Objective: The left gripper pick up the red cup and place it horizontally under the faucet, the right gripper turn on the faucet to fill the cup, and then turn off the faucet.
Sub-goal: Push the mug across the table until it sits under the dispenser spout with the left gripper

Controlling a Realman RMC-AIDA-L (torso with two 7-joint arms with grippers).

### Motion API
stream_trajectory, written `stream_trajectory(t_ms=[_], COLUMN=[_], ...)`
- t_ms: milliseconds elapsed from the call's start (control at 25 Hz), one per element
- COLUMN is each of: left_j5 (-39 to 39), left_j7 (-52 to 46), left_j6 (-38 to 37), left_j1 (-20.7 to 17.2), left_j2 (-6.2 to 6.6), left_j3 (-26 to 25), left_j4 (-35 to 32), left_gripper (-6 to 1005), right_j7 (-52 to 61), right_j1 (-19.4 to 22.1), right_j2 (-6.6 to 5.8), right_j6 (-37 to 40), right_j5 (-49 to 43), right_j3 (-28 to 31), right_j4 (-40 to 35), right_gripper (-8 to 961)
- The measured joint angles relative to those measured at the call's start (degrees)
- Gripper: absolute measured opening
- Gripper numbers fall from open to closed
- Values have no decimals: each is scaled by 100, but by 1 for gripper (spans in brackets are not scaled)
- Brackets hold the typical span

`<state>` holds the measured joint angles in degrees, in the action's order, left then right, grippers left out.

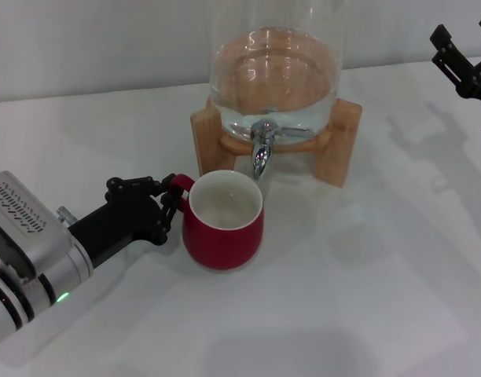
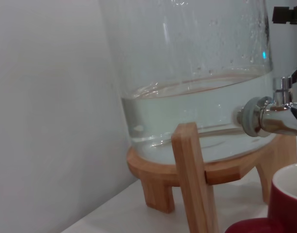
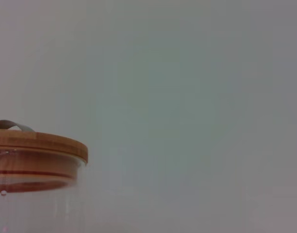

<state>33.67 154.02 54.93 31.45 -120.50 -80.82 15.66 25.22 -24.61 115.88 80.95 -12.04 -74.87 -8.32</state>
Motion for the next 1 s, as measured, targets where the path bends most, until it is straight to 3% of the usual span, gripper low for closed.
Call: stream_trajectory(t_ms=[1000], left_j5=[17], left_j7=[58], left_j6=[-164], left_j1=[161], left_j2=[20], left_j3=[207], left_j4=[14], left_gripper=[83], right_j7=[44], right_j1=[13], right_j2=[5], right_j6=[105], right_j5=[0], right_j3=[-26], right_j4=[-56], right_gripper=[854])
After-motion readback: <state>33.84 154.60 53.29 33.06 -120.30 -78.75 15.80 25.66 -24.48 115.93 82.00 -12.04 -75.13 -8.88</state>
